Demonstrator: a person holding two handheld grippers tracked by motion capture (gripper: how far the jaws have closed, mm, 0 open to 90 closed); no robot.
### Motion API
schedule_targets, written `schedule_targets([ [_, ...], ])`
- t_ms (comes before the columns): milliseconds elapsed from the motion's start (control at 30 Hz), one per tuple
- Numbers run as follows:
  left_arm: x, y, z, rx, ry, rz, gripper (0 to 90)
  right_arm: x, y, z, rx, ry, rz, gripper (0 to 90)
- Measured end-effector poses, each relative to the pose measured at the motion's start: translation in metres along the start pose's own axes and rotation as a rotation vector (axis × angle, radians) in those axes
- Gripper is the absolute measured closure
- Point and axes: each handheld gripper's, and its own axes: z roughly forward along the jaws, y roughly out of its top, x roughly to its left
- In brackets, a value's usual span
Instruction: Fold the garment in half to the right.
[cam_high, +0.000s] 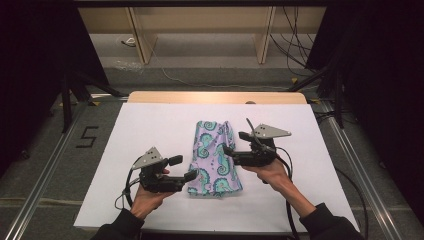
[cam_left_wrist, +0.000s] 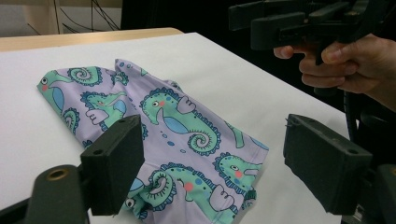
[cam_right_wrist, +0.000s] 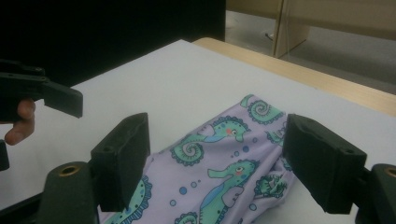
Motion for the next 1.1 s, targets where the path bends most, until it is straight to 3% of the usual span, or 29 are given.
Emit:
schedule_targets([
  [200, 0.000, -0.001, -0.001, -0.001, 0.014, 0.021, 19.4, 0.004, -0.005, -0.009, -0.032, -0.009, 0.007, 24.1],
  [533, -0.001, -0.003, -0.004, -0.014, 0.004, 0.049, 19.4, 0.007, -0.017, -0.020, -0.045, -0.009, 0.018, 21.8],
  [1100, -0.004, -0.006, -0.008, -0.026, -0.013, 0.062, 19.3, 0.012, -0.033, -0.041, -0.064, -0.021, 0.029, 16.0],
])
